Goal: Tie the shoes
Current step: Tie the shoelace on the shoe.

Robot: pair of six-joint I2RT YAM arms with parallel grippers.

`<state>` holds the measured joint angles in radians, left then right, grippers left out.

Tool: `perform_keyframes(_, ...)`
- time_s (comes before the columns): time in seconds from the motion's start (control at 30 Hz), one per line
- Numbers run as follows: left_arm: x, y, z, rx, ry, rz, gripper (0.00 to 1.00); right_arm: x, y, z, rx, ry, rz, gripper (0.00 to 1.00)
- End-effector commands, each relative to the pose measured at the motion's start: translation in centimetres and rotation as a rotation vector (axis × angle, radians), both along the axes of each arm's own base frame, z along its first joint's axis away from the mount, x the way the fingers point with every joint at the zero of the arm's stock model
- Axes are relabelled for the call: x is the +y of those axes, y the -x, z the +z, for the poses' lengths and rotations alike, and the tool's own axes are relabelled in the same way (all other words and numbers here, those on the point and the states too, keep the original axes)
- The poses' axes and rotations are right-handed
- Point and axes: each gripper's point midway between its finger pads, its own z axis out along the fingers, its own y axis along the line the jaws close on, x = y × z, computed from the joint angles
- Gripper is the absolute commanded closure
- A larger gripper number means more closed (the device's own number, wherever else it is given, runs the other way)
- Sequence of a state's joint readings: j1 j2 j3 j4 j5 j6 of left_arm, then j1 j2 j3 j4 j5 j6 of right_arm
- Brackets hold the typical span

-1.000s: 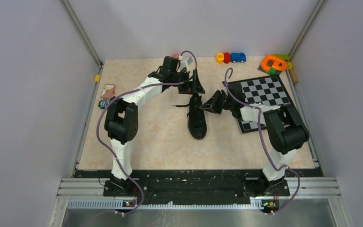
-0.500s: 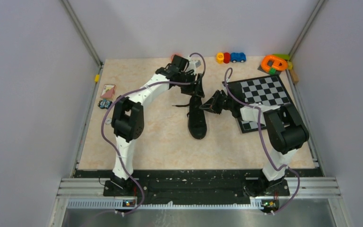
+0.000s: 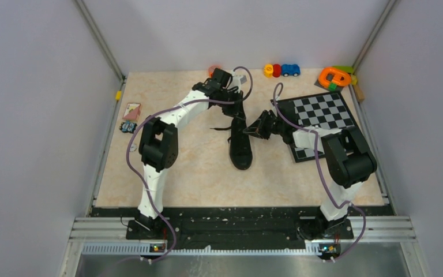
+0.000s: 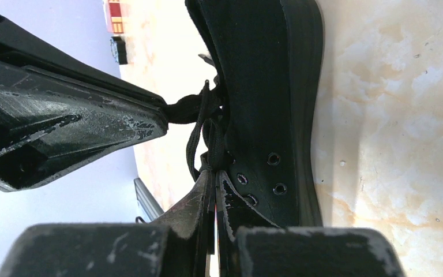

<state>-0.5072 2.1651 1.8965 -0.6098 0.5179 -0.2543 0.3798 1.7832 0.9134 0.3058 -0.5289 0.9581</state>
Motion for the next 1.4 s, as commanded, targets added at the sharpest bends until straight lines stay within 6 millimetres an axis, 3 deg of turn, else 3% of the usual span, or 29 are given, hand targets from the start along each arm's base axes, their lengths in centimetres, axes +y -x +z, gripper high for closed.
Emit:
perform_keyframes(0.0,-0.8,0.0,1.9,-0.028,0.042,-0.031,1.0,1.0,-0.3,1.9,-0.074,-0.016,0.035,1.0)
perform_keyframes(0.73,3.0,2.5,2.2,0.096,0.105,-0.031,1.0,-0.3,1.8,0.6,-0.027,0.092,0.064,1.0)
perform_keyframes(1.37,6.1,4.0,-0.1,0.175,0.186,-0.024,1.0,-0.5,3.5,-0.7,0.024,0.177,0.098,1.0)
